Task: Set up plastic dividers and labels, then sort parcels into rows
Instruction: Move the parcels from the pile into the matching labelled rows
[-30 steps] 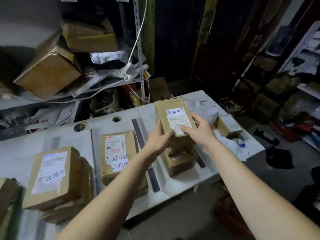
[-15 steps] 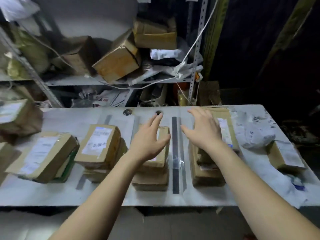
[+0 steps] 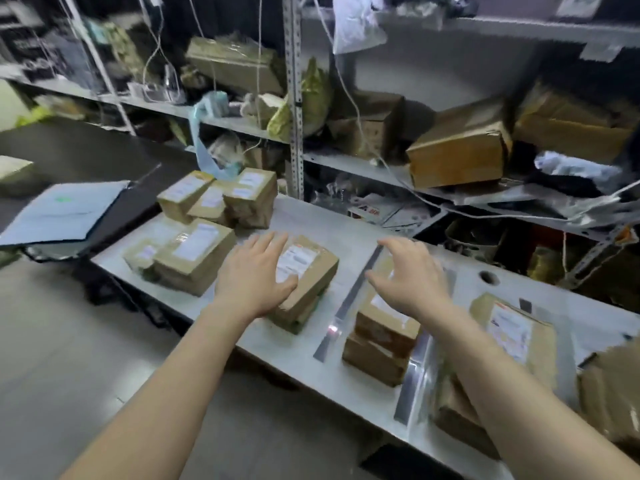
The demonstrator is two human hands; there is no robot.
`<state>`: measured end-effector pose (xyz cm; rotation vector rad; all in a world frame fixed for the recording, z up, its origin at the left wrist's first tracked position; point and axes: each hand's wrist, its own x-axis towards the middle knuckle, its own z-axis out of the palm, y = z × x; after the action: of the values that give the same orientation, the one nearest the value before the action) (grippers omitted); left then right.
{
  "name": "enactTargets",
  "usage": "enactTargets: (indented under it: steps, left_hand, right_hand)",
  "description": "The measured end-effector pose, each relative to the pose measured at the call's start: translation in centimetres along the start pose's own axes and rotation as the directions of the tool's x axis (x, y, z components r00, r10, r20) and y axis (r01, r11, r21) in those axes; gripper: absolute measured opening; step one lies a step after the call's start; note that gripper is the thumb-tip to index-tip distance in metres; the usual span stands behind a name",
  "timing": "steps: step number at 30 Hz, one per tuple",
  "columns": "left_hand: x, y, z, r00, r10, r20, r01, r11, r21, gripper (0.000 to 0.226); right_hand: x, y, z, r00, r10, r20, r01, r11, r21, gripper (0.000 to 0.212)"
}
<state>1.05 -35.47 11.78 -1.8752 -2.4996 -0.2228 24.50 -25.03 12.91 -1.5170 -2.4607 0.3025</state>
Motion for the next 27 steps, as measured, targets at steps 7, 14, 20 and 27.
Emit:
enactTargets:
  steps: [7,14,20,27]
  left_hand:
    - [1.0,-17.7,-1.5,0.987,-0.157,0.029,0.159,0.985,-0.066,0.074]
    - [4.8,-29.5,-0.9,0.964,-0.252,0.083,0.262,0.956,-0.134,0.076]
    - [10.9,-36.9,4.0,0.916,-0.290,0.276,0.366,0.885,-0.287,0.082]
    - [17.0,-39.9,12.4,0.797,-0.287,0.531,0.552,0.702,-0.450,0.082]
  right_hand:
    - [5.2,-15.5,6.4,0.998,-0.061,0.034,0.060,0.998,0.008,0.063]
    - [11.6,-25.3,13.2,0.986,-0.125,0.114,0.127,0.992,-0.011,0.058]
    - [18.8,-29.1,21.2,0.977,-0.066,0.204,0.039,0.990,0.132,0.059]
    - [24.6,-30.4,31.2,0.926,0.152,0.347,-0.273,0.902,0.334,0.068]
